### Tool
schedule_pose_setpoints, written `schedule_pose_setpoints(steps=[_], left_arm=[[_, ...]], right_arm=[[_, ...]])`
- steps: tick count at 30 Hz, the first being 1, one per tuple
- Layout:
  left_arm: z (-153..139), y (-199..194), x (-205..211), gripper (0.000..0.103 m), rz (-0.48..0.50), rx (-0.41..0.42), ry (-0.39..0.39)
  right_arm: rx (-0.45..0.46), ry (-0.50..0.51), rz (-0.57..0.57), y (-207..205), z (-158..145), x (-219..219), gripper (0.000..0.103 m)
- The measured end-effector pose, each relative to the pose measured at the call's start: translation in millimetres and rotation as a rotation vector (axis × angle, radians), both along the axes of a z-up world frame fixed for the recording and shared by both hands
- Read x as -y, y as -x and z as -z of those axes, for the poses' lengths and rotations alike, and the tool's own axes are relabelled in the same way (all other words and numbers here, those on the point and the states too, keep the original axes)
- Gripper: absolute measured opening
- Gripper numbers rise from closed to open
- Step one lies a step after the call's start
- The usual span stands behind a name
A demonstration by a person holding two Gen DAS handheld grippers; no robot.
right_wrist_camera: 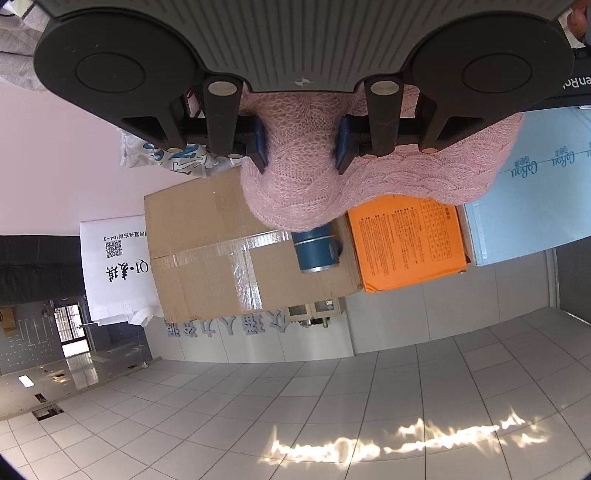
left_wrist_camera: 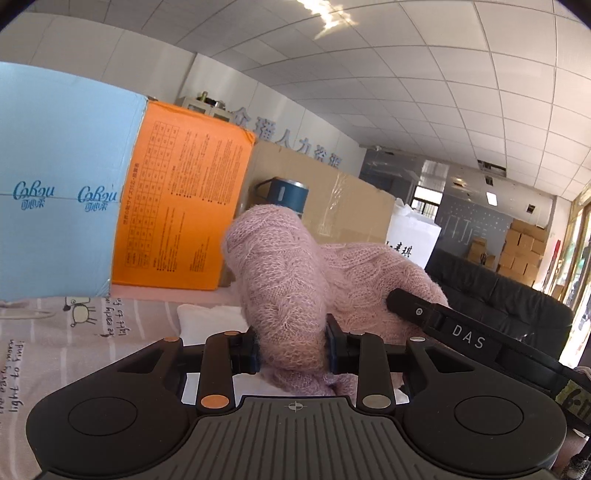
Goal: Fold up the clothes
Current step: 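Lift the pink sweater with the left tool and carry it onto the bed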
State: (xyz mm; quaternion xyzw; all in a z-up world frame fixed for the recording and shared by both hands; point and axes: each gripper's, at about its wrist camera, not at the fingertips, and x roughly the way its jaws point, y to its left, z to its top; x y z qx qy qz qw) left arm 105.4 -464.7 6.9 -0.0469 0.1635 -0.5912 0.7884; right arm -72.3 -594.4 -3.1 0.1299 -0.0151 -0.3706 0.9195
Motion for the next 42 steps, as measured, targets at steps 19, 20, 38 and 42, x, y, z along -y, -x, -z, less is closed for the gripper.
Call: schedule_pose_setpoints(steps=[19, 20, 38, 42], left_arm=[[12, 10, -273, 0.029, -0.241, 0.052, -0.027], [14, 9, -284, 0.029, -0.258, 0.052, -0.033], [42, -36, -333, 0.067, -0.484, 0.009, -0.188], [38, -34, -338, 0.083, -0.555, 0.052, -0.19]], right_arm=[[-0.067, -0.162, -0.521, -37, -2, -194, 0.033], [-0.077, -0.177, -0.551, -43, 2, -202, 0.033], [-0.188, -0.244, -0.67, -101, 17, -239, 0.07], [-0.167, -0.264, -0.639, -93, 16, -219, 0.08]])
